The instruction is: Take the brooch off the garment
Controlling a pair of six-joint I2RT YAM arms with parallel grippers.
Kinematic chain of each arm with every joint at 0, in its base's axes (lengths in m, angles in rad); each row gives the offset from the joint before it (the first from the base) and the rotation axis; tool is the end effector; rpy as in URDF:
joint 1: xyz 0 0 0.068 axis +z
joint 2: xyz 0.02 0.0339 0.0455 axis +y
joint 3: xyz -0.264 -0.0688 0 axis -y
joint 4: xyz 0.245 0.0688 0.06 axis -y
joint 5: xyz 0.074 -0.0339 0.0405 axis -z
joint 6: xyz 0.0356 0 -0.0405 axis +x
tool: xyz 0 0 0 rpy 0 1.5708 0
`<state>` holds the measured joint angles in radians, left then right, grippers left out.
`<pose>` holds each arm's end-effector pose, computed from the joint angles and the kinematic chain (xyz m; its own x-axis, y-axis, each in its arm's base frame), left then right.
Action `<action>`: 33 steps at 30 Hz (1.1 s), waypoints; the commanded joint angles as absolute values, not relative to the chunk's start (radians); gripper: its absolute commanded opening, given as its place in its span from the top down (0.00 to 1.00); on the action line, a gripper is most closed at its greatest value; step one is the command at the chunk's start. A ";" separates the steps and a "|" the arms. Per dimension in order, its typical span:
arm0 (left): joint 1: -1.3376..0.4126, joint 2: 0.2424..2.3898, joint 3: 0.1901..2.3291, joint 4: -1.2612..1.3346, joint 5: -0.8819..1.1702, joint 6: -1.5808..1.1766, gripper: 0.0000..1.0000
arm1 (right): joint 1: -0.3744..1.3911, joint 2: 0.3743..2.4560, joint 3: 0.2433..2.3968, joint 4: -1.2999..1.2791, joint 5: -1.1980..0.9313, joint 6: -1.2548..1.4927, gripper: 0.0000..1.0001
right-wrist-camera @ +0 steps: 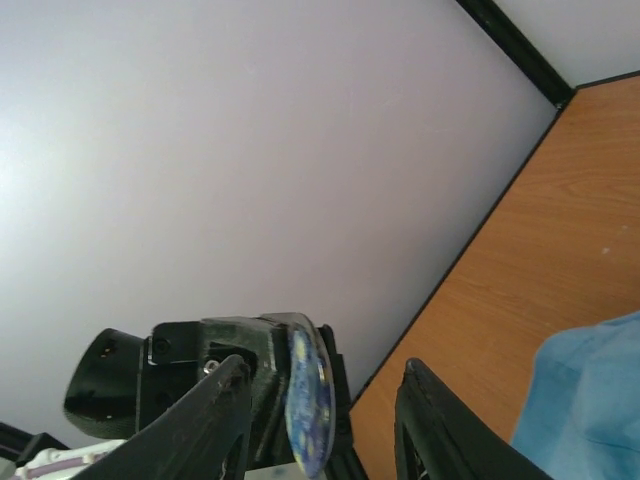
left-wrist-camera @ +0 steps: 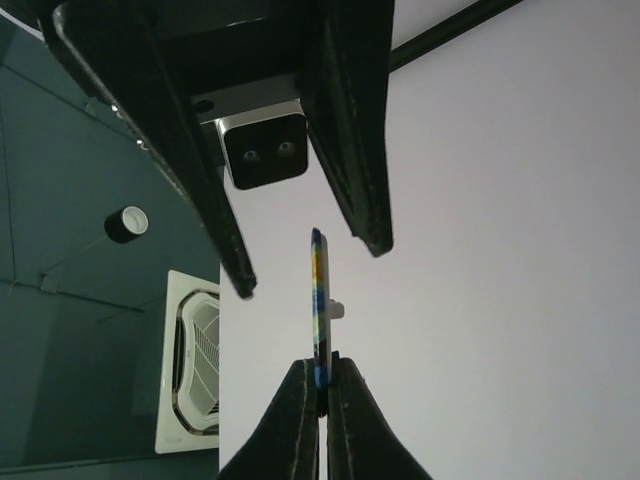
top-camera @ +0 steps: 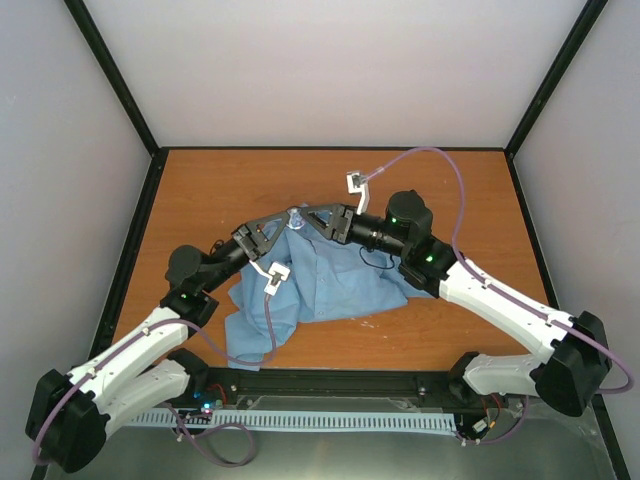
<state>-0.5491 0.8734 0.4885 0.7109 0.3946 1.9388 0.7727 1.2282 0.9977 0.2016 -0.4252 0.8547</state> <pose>0.1646 -0.1167 0.3137 0.6411 0.6175 0.4557 -0.5400 -0.0589 0.8396 0.1973 0.2129 0.3615 -0.7160 0.2617 -0.6472 -0.5956 0.2544 0.7619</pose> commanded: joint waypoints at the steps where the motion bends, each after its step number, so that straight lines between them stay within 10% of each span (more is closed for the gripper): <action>1: -0.558 0.872 0.495 0.737 0.421 1.979 0.99 | 0.767 1.236 0.984 0.302 -0.482 0.906 0.64; 6: -0.557 0.887 0.516 0.712 0.400 1.953 0.99 | 0.767 1.249 0.961 0.373 -0.504 0.916 0.80; 16: -0.557 0.905 0.537 0.708 0.390 1.923 0.99 | 0.767 1.309 1.013 0.344 -0.568 0.870 0.77; 19: -0.557 0.902 0.539 0.697 0.375 1.901 0.96 | 0.766 1.298 1.000 0.381 -0.572 0.869 0.97; 24: -0.550 0.935 0.711 0.279 0.215 1.504 0.08 | 0.691 1.181 0.939 0.283 -0.463 0.834 0.97; 33: -0.143 1.307 1.216 -0.375 0.335 0.681 0.00 | 0.200 0.903 0.669 -0.129 -0.147 0.630 0.97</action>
